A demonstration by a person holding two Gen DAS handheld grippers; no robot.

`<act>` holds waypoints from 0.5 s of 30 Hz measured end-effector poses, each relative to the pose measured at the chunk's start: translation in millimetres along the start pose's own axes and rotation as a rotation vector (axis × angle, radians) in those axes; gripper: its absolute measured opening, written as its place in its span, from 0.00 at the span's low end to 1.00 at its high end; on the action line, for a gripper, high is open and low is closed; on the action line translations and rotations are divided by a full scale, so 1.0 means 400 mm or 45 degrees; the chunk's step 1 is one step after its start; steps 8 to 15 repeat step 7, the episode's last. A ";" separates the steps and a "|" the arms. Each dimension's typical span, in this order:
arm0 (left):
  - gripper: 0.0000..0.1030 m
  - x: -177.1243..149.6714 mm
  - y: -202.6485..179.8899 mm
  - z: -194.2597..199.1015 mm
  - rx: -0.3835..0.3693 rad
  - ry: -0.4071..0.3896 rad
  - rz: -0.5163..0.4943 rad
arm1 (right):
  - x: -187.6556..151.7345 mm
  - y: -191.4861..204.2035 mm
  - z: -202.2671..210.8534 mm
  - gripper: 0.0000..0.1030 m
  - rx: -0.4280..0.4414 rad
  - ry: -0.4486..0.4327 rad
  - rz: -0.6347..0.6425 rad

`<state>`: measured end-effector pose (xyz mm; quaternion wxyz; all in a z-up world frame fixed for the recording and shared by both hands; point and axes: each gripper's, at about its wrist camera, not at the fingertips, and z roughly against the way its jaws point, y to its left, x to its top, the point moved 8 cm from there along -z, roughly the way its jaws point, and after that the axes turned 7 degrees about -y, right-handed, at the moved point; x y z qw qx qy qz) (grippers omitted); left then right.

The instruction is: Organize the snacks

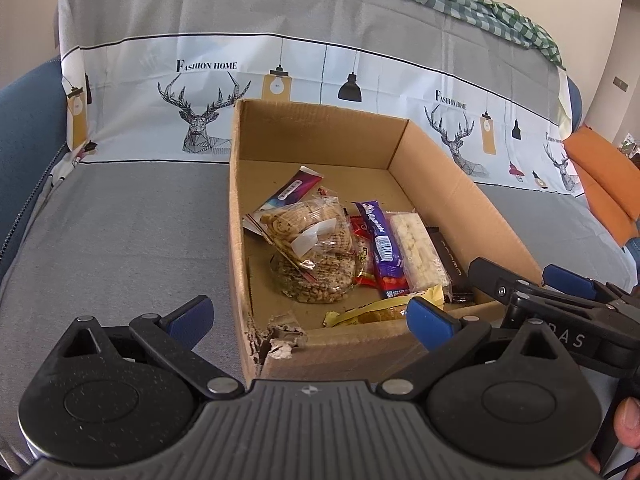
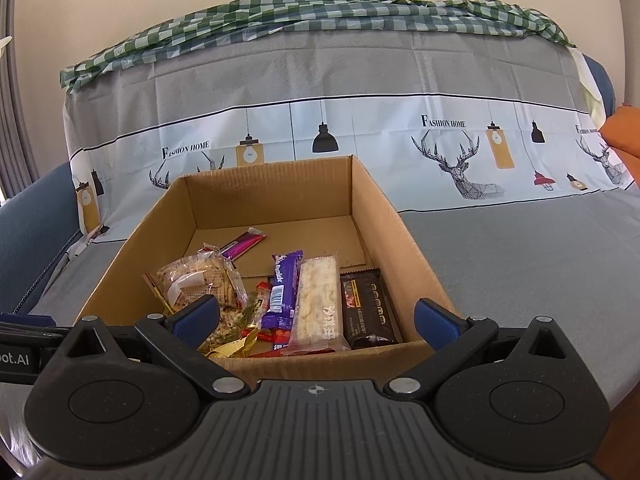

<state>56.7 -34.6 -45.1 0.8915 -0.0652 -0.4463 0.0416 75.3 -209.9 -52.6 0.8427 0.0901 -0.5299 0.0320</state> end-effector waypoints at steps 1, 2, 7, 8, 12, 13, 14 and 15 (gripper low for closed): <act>1.00 0.000 -0.001 -0.003 -0.001 0.002 -0.001 | 0.001 -0.002 -0.001 0.99 -0.001 -0.001 -0.004; 1.00 -0.001 -0.002 -0.006 0.003 0.001 -0.008 | 0.002 -0.005 -0.002 0.99 -0.001 0.000 -0.006; 1.00 -0.001 -0.007 -0.022 0.006 0.007 -0.022 | 0.006 -0.012 -0.007 0.99 0.013 0.005 -0.021; 1.00 -0.001 -0.007 -0.022 0.006 0.007 -0.022 | 0.006 -0.012 -0.007 0.99 0.013 0.005 -0.021; 1.00 -0.001 -0.007 -0.022 0.006 0.007 -0.022 | 0.006 -0.012 -0.007 0.99 0.013 0.005 -0.021; 1.00 -0.001 -0.007 -0.022 0.006 0.007 -0.022 | 0.006 -0.012 -0.007 0.99 0.013 0.005 -0.021; 1.00 -0.001 -0.007 -0.022 0.006 0.007 -0.022 | 0.006 -0.012 -0.007 0.99 0.013 0.005 -0.021; 1.00 -0.001 -0.007 -0.022 0.006 0.007 -0.022 | 0.006 -0.012 -0.007 0.99 0.013 0.005 -0.021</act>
